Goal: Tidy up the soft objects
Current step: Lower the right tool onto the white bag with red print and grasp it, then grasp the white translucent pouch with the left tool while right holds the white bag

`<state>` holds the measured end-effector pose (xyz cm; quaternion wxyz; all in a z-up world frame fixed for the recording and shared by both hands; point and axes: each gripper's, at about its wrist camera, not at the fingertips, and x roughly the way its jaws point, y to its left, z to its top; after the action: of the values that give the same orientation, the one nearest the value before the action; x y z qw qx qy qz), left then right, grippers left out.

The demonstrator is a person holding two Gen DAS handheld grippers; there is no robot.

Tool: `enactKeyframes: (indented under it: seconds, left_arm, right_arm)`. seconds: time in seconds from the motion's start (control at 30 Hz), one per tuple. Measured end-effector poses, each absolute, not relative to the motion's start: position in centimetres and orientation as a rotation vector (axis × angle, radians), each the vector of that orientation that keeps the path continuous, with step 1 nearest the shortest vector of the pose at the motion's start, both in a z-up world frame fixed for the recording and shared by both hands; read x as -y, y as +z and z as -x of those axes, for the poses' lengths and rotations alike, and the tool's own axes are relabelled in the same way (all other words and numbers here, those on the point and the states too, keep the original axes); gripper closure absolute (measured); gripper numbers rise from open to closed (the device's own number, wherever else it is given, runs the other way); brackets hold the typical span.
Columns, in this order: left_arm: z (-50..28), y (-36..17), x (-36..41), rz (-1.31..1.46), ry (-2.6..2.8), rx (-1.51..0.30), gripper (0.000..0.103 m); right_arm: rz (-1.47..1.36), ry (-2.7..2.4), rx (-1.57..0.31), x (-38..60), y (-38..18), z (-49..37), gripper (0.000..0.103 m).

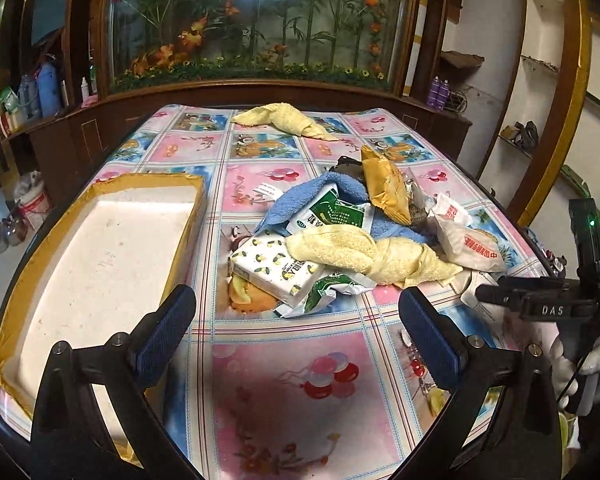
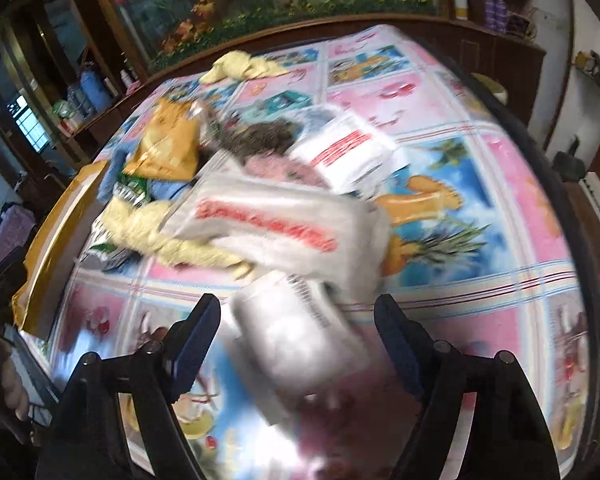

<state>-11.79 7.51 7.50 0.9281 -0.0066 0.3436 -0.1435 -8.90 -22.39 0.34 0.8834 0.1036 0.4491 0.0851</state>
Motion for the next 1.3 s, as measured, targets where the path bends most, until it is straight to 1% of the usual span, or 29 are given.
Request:
enactKeyframes:
  seconds: [0.1, 0.17, 0.23, 0.33, 0.47, 0.7, 0.8, 0.87, 0.9, 0.93, 0.97, 1.07, 1.17, 1.3]
  left_arm:
    - [12.0, 7.3, -8.3, 0.027, -0.288, -0.716, 0.001]
    - [12.3, 7.2, -8.7, 0.033, -0.286, -0.718, 0.001]
    - [12.5, 7.2, -9.0, 0.035, -0.295, -0.722, 0.001]
    - [12.7, 6.8, -8.6, 0.038, -0.334, -0.747, 0.001]
    - [12.9, 6.0, -6.3, 0.002, -0.435, -0.768, 0.001]
    - [12.3, 5.0, 0.1, -0.326, -0.650, -0.679, 0.001]
    - [10.3, 4.4, 2.4, -0.395, -0.705, -0.701, 0.001]
    - [9.1, 3.6, 3.7, -0.420, -0.706, -0.757, 0.001]
    - [8.6, 2.9, 4.3, -0.437, -0.697, -0.809, 0.003]
    - [8.3, 2.3, 4.7, -0.453, -0.687, -0.861, 0.008]
    - [8.2, 1.6, 5.0, -0.461, -0.698, -0.930, 0.023]
    - [9.3, 1.8, 4.7, -0.438, -0.768, -0.958, 0.038]
    - [10.5, 3.3, 3.0, -0.392, -0.778, -0.938, 0.038]
    - [11.1, 5.4, 1.1, -0.331, -0.814, -0.883, 0.037]
  right_arm:
    - [-0.253, 0.397, -0.974, 18.5, -0.2, 9.2, 0.024]
    - [-0.285, 0.592, -0.966, 16.3, 0.3, 9.7, 0.024]
    - [-0.255, 0.671, -0.922, 15.2, 1.7, 10.6, 0.024]
    - [-0.193, 0.591, -0.854, 16.4, 3.6, 11.4, 0.024]
    - [-0.185, 0.384, -0.835, 20.9, 3.9, 10.9, 0.024]
    - [-0.093, 0.245, -0.846, 24.0, 3.9, 8.3, 0.024]
    - [-0.132, 0.265, -0.855, 24.8, 4.1, 6.8, 0.024]
    - [-0.214, 0.297, -0.859, 25.6, 4.1, 5.3, 0.024]
    - [-0.257, 0.311, -0.862, 26.1, 4.1, 4.6, 0.023]
    - [-0.296, 0.321, -0.868, 26.5, 3.9, 3.7, 0.023]
    - [-0.321, 0.323, -0.876, 26.8, 3.7, 2.9, 0.023]
    - [-0.330, 0.348, -0.933, 26.2, 2.7, 1.5, 0.023]
    - [-0.319, 0.451, -1.005, 24.3, 1.8, 2.4, 0.023]
    - [-0.215, 0.519, -1.006, 22.7, 2.8, 4.6, 0.023]
